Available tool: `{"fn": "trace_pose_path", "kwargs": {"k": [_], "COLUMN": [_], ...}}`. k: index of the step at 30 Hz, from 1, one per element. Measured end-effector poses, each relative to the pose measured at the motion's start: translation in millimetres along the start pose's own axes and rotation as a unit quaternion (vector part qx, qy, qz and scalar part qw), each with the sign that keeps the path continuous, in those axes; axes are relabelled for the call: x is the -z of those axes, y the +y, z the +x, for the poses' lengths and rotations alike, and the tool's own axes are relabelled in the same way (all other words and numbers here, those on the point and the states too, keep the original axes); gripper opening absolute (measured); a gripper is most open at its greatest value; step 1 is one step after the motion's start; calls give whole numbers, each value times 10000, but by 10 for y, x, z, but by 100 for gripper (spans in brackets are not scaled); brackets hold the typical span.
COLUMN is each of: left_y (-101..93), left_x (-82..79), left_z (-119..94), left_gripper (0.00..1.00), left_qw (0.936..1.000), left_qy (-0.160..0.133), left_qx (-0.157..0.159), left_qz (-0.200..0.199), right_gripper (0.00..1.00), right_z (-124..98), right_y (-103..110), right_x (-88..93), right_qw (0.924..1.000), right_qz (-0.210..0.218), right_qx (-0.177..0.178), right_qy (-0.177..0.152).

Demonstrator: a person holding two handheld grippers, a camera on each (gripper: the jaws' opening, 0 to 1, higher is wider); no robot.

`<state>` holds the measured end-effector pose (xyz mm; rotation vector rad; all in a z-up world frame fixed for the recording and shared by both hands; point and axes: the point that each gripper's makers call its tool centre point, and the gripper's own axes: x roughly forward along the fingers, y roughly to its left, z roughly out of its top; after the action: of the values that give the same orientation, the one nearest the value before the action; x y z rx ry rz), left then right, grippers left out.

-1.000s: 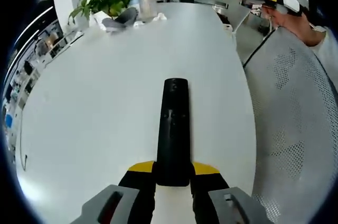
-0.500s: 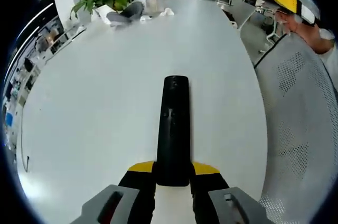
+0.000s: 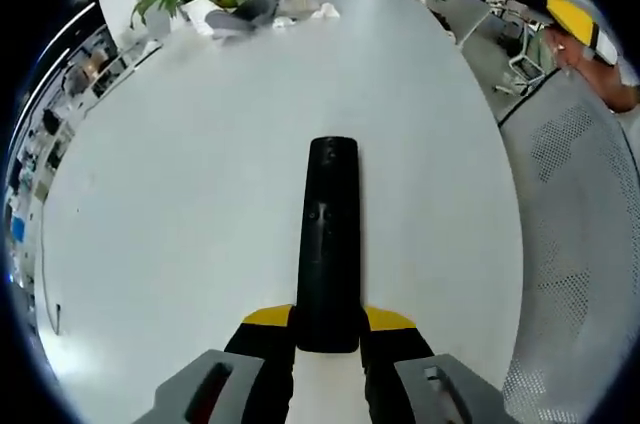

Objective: Press the specified remote control buttons in sequence, fully releasing each button before pressing the next.

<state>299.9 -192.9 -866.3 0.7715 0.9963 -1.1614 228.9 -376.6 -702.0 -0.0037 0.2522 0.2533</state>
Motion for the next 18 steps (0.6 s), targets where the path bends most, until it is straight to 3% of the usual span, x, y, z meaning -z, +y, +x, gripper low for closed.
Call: {"fn": "trace_pose_path", "kwargs": {"k": [10,18], "left_y": [229,307], "left_x": [-44,-51], "left_z": [21,37], "left_gripper": [24,24], "left_qw": [9999,9998], "left_qy": [104,164], "left_qx": [-18,-4], "left_qz": [-99,-62], "right_gripper": [62,61], "right_z": [-1,0], "right_y": [-8,-11], "right_x": [-1,5], "right_qw": [10000,10000], "right_qz": [-10,-23], "right_qx": [16,18], "right_qy": [0,16]}}
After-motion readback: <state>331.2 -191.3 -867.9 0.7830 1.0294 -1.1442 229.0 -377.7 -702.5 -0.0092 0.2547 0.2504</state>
